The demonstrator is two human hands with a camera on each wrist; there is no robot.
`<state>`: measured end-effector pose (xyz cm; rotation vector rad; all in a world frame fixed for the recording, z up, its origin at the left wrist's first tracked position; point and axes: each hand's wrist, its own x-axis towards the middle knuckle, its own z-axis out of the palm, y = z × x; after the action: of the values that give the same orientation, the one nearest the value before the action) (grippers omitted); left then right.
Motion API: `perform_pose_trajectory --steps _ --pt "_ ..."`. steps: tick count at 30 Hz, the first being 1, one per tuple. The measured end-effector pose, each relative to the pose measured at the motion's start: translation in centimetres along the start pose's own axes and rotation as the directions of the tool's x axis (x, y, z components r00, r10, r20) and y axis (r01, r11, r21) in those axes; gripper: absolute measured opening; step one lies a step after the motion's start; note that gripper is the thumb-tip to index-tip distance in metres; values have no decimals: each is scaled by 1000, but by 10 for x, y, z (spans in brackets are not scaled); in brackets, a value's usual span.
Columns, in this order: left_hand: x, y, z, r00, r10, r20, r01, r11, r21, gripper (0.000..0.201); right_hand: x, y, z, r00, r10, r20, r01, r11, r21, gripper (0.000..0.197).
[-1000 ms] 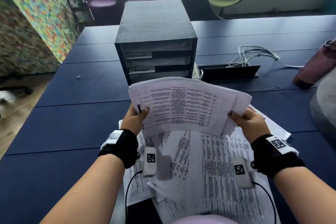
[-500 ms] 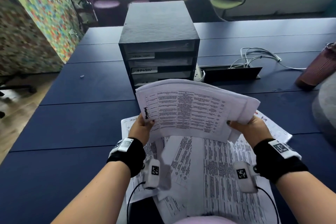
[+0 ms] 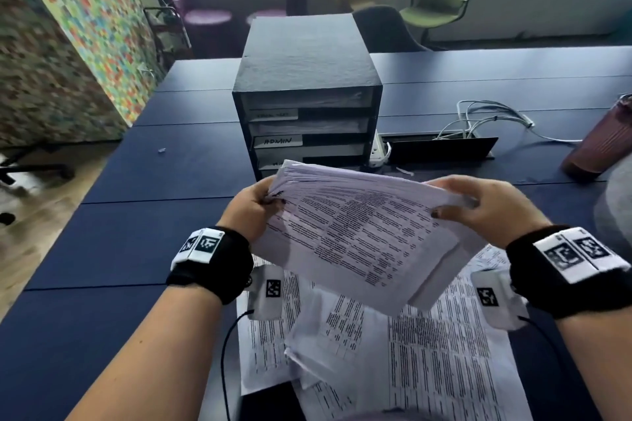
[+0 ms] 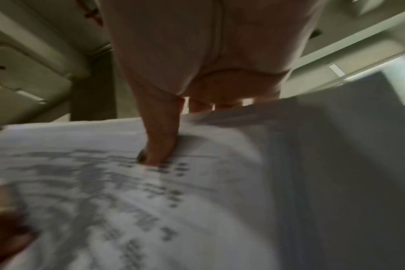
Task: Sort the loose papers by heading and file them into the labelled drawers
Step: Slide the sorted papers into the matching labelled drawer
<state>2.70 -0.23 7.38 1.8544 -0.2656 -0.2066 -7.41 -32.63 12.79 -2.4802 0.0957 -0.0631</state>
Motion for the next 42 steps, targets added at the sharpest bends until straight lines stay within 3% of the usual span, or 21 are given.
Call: perform_pose_trajectory --steps 2,5,8,12,14,16,20,23,26,30,36,38,40,42 --pt "3 4 -3 1000 2 30 -2 1000 6 45 3 -1 13 998 -17 62 13 998 58 21" --pt "3 4 -13 998 -39 42 43 996 -82 16 5 15 31 996 21 85 -44 959 280 13" --pt "5 -12 -21 984 -175 -25 168 971 -167 32 6 27 41 987 74 142 -133 874 467 12" --pt "5 -37 -19 923 -375 -91 333 894 -300 16 6 43 67 935 208 288 -345 729 591 16" --pt "4 -49 -16 883 -463 -75 404 833 -379 18 8 51 84 890 299 344 -455 630 629 21" --pt "3 -57 -11 860 -506 -63 434 791 -431 23 9 52 97 842 355 407 -540 539 647 22" --pt "6 -64 -2 864 -496 -87 392 770 -503 41 22 46 111 797 414 440 -600 467 649 23" --pt "11 -67 0 876 -480 -54 391 769 -506 51 39 40 117 793 431 431 -603 452 657 23" --pt "13 -68 3 878 -478 -7 430 797 -425 40 57 33 124 792 459 403 -594 427 682 20" --pt "13 -69 6 862 -500 88 486 762 -429 26 81 28 131 784 513 349 -578 400 711 21" --pt "15 -72 2 834 -538 122 538 746 -393 24 123 2 136 811 503 299 -517 375 769 20" --pt "22 -72 -2 831 -542 121 543 746 -387 22 134 3 139 818 502 281 -509 404 760 16" --pt "34 -72 -4 825 -561 64 542 756 -367 19 143 12 144 809 507 296 -547 467 695 36" --pt "48 -71 -7 814 -581 3 539 754 -375 15 142 11 141 764 514 390 -639 519 568 59"
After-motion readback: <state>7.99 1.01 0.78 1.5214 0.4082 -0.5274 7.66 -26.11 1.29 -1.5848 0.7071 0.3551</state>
